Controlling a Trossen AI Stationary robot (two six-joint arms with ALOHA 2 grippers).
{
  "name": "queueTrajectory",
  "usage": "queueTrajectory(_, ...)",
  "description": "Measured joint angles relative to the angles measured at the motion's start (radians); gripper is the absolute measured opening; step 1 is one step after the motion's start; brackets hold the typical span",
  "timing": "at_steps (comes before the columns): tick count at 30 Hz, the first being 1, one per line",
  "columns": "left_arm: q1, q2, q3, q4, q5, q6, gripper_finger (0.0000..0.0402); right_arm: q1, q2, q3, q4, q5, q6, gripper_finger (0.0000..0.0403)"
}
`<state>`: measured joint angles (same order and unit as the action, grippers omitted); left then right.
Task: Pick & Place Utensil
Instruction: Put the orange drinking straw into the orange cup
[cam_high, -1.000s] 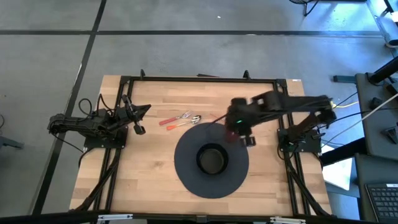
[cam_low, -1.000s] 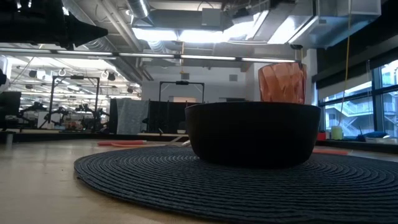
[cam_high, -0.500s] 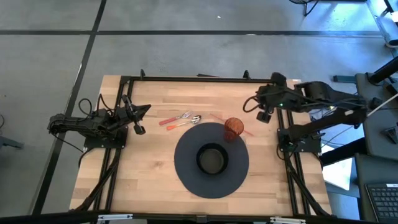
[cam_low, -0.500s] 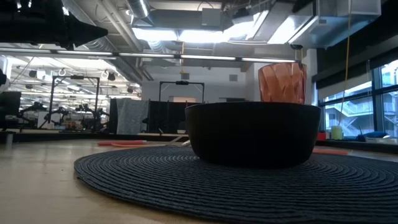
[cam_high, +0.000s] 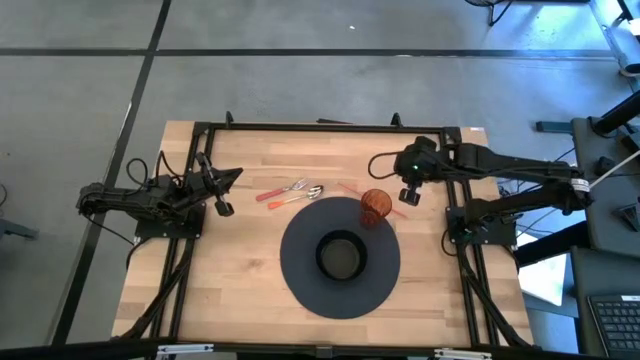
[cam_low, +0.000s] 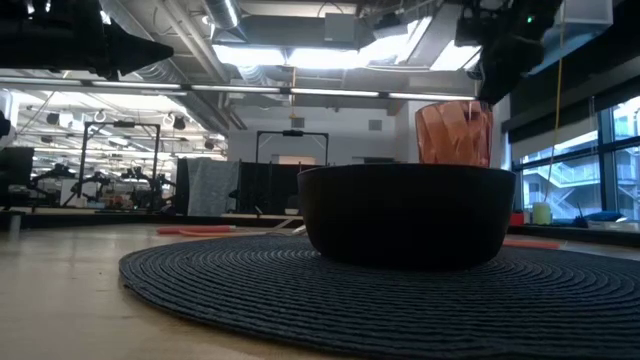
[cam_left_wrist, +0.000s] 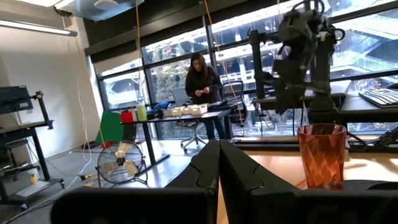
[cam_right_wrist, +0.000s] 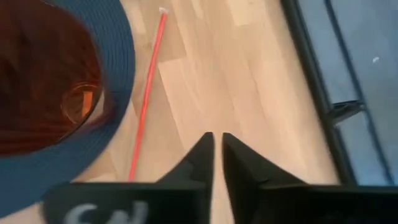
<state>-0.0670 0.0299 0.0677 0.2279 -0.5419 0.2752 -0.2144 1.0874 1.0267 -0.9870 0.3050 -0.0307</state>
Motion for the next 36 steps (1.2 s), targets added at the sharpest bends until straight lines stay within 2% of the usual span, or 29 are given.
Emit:
queueTrajectory(3, 0.000, 0.000, 0.000, 0.000, 0.000, 0.000, 0.0004, -0.046, 0.000, -0.036, 0.043, -0.084, 0.002, 0.0007)
queueTrajectory(7, 0.000, 0.000, 0.000, 0.000, 0.000, 0.000, 0.0004, -0.100, 0.000, -0.088, 0.101, -0.195, 0.019, 0.0024)
queueTrajectory(16, 0.000, 0.000, 0.000, 0.000, 0.000, 0.000, 0.0004, -0.152, 0.055, -0.241, 0.185, -0.257, 0.055, 0.0040)
queueTrajectory(20, 0.000, 0.000, 0.000, 0.000, 0.000, 0.000, 0.0004, -0.152, 0.119, -0.263, 0.195, -0.304, 0.087, 0.0071)
queueTrajectory(25, 0.000, 0.000, 0.000, 0.000, 0.000, 0.000, 0.0004, -0.152, 0.207, -0.263, 0.206, -0.355, 0.080, 0.0133)
queueTrajectory(31, 0.000, 0.000, 0.000, 0.000, 0.000, 0.000, 0.0004, -0.162, 0.275, -0.263, 0.220, -0.251, 0.086, 0.0206)
queueTrajectory(36, 0.000, 0.000, 0.000, 0.000, 0.000, 0.000, 0.0004, -0.163, 0.275, -0.263, 0.275, -0.246, 0.108, 0.0231)
